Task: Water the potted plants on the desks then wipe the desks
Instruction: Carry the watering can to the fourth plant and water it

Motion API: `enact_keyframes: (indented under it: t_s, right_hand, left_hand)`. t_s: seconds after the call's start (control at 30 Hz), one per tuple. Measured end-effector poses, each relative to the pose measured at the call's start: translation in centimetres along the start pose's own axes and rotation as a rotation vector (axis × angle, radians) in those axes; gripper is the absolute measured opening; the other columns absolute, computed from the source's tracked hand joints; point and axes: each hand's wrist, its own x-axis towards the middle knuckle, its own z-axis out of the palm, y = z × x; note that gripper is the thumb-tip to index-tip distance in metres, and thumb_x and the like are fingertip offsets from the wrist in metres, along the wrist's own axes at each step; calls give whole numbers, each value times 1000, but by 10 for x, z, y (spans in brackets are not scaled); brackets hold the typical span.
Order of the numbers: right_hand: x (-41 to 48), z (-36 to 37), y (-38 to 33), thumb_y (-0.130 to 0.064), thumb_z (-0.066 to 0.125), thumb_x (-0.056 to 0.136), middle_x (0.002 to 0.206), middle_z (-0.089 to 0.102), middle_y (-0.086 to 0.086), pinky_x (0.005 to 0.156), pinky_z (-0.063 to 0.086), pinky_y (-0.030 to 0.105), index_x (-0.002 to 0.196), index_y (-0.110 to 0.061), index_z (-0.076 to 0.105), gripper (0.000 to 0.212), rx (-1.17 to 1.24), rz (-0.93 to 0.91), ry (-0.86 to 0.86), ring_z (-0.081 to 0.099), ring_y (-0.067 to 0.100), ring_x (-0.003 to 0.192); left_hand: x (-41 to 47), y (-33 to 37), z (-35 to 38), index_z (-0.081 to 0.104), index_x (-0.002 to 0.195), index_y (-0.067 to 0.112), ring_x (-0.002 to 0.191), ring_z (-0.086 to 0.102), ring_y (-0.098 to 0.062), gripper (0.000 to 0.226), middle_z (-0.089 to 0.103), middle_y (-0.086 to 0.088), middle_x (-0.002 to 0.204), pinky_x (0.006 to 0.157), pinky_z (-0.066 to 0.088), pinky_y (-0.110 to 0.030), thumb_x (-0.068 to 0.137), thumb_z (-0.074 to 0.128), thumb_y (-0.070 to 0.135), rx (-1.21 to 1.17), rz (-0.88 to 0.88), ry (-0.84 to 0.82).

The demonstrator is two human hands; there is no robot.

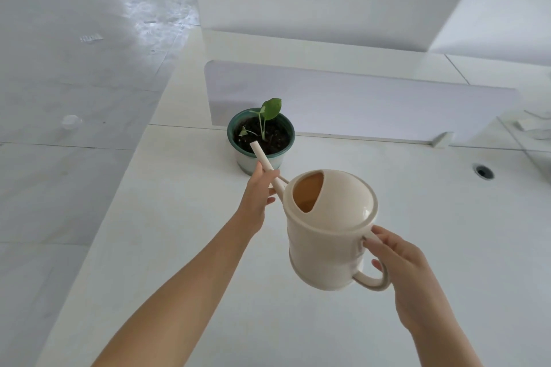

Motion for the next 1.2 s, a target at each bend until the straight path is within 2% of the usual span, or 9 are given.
enact_keyframes:
  t_s: [0.17, 0.33, 0.5, 0.57, 0.73, 0.87, 0.97, 1.07, 1.2]
  right_hand:
    - [4, 5, -9, -12, 50, 91, 122, 60, -5, 75, 40, 24, 74, -9, 64, 22, -32, -31, 23, 50, 17, 119]
    - [5, 5, -20, -12, 50, 91, 126, 57, -2, 59, 41, 18, 77, -4, 63, 21, -57, -28, 77, 51, 18, 117]
    - [7, 5, -25, -11, 50, 91, 126, 57, -1, 64, 39, 20, 75, -7, 63, 21, -53, -59, 116, 50, 17, 117]
    - [10, 6, -25, -11, 50, 90, 126, 58, -1, 70, 39, 19, 73, -8, 63, 21, -50, -74, 130, 50, 17, 119]
    - [14, 7, -21, -12, 52, 90, 125, 58, -1, 86, 37, 27, 74, -6, 65, 21, -88, -98, 143, 49, 18, 121]
    - [14, 12, -21, -13, 53, 89, 126, 58, -1, 80, 38, 24, 74, -7, 65, 21, -99, -98, 125, 49, 19, 121]
    - [15, 19, -23, -14, 53, 90, 128, 57, 0, 79, 39, 21, 76, -9, 65, 20, -86, -89, 93, 49, 19, 123]
    - [16, 26, -23, -14, 52, 90, 127, 57, -2, 69, 42, 17, 77, -8, 65, 19, -89, -85, 71, 49, 18, 122]
    - [16, 28, -10, -12, 55, 89, 128, 58, 1, 89, 36, 28, 76, -3, 65, 19, -104, -68, 61, 49, 19, 122]
  left_hand:
    - [19, -5, 3, 17, 146, 25, 109, 55, -29, 60, 51, 1, 108, 108, 35, -47, 93, 44, 28, -31, -50, -13]
    - [32, -11, 12, 24, 144, 16, 94, 54, -22, 58, 49, 4, 96, 100, 38, -40, 92, 43, 33, -48, -77, -61]
    - [40, -8, 24, 21, 144, 11, 87, 51, -17, 62, 52, -8, 98, 89, 38, -35, 91, 44, 35, -24, -88, -112]
    - [40, -3, 28, 21, 144, 10, 85, 50, -16, 61, 52, -1, 90, 88, 37, -34, 92, 44, 34, -19, -75, -123]
    - [43, 3, 30, 18, 144, 8, 111, 52, -26, 64, 41, -20, 138, 103, 35, -40, 92, 44, 33, -39, -73, -135]
    - [40, 1, 20, 19, 144, 9, 86, 50, -13, 63, 52, -3, 95, 101, 37, -39, 92, 44, 32, -95, -79, -120]
    - [42, 1, 9, 20, 145, 9, 93, 50, -17, 65, 51, -13, 115, 104, 36, -41, 91, 46, 34, -116, -84, -79]
    - [42, 8, 1, 21, 145, 11, 93, 51, -17, 64, 51, -6, 104, 103, 37, -40, 91, 45, 36, -125, -67, -60]
    - [35, 14, -9, 20, 145, 23, 103, 53, -22, 57, 51, 3, 103, 104, 35, -41, 93, 42, 34, -119, -25, -32]
